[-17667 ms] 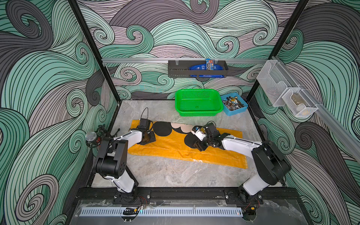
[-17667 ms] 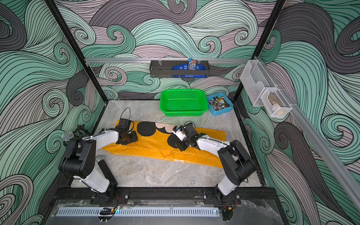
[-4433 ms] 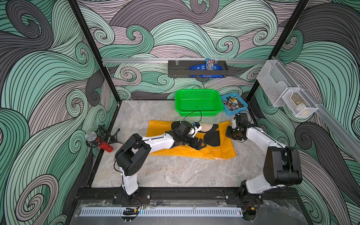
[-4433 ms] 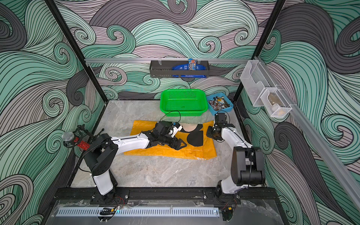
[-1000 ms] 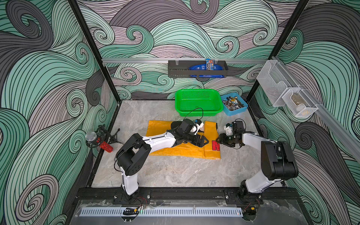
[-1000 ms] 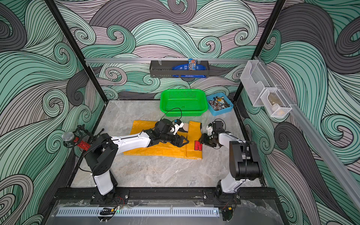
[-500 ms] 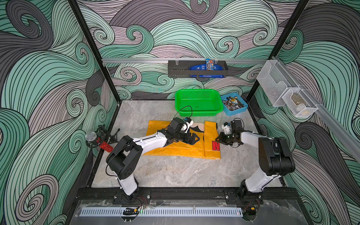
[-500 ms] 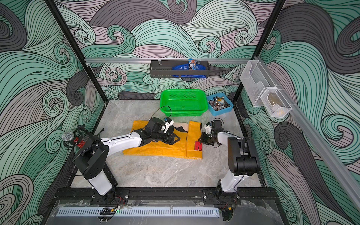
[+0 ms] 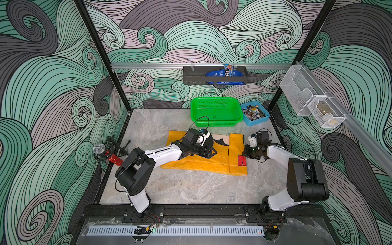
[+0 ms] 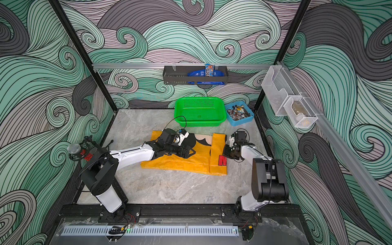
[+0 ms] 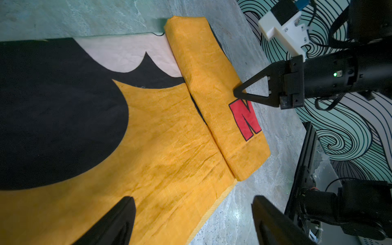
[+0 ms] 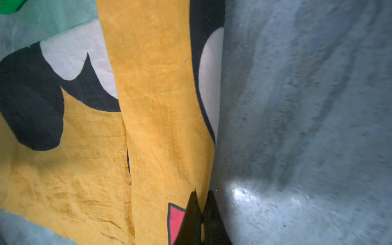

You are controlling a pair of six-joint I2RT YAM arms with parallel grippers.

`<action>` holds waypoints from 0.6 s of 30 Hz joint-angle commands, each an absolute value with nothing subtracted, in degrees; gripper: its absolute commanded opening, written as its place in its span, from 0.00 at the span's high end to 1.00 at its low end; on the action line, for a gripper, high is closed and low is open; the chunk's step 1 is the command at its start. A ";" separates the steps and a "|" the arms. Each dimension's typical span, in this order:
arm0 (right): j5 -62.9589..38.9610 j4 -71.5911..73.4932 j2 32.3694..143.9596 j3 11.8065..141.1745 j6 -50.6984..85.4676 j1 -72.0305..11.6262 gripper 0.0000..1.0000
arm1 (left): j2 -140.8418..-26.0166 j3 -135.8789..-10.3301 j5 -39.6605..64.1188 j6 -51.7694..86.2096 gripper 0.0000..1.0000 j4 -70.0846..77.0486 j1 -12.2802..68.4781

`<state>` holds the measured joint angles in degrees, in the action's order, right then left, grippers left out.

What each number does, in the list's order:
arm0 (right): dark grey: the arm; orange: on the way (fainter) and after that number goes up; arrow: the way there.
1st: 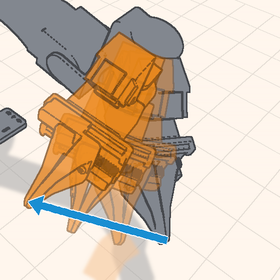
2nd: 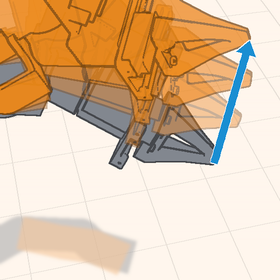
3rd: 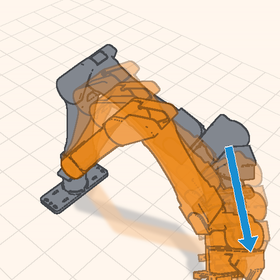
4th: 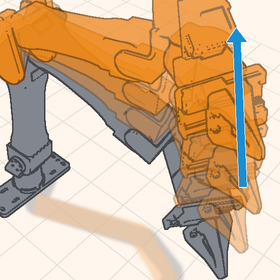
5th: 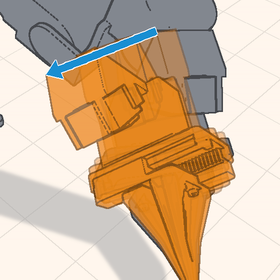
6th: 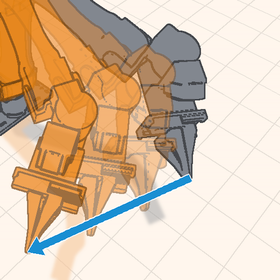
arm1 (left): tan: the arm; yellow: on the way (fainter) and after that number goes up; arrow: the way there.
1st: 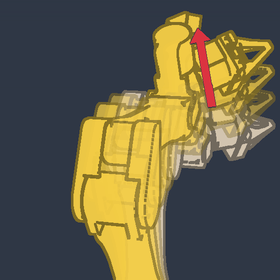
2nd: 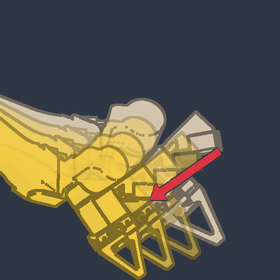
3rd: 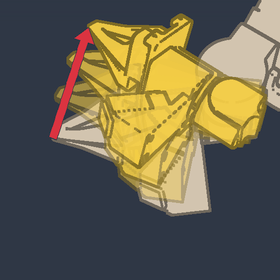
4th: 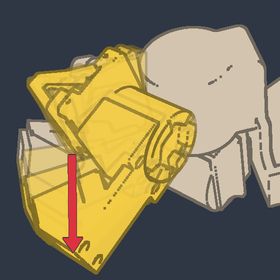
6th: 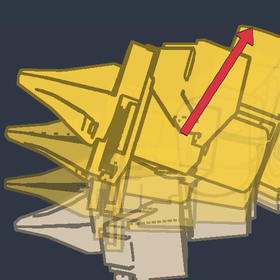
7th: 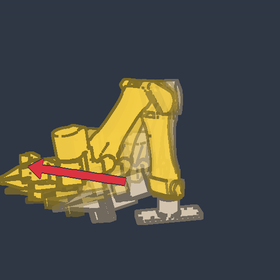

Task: Roll up the pillowcase
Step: Roll the pillowcase at the center of the board.

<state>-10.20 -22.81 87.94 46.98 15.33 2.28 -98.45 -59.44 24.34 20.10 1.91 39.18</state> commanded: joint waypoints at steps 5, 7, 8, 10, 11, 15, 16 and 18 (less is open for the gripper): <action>-4.11 -29.24 87.40 52.54 16.15 1.10 0.87 | -98.03 -59.46 25.53 20.21 0.11 1.61 39.01; -4.61 -29.37 87.39 53.65 17.12 -0.02 0.84 | -97.80 -59.16 25.24 20.35 0.11 1.70 38.97; -4.99 -29.25 87.46 54.14 17.68 -0.65 0.83 | -97.58 -59.00 25.12 20.35 0.11 1.78 38.99; -6.04 -29.39 87.71 54.87 18.46 -2.02 0.83 | -97.43 -58.89 25.14 20.36 0.11 1.74 38.98; -6.45 -29.34 88.03 55.14 18.90 -2.64 0.83 | -97.31 -58.86 25.14 20.23 0.11 1.67 39.03; -6.94 -29.30 88.95 56.18 20.23 -5.57 0.83 | -97.14 -58.89 25.14 19.88 0.11 1.41 38.99; -7.04 -29.30 89.18 56.65 20.57 -6.46 0.83 | -97.08 -58.80 25.14 19.81 0.11 1.41 38.98; -7.16 -29.33 89.48 57.65 21.46 -7.97 0.83 | -97.05 -58.80 25.21 19.74 0.11 1.32 38.95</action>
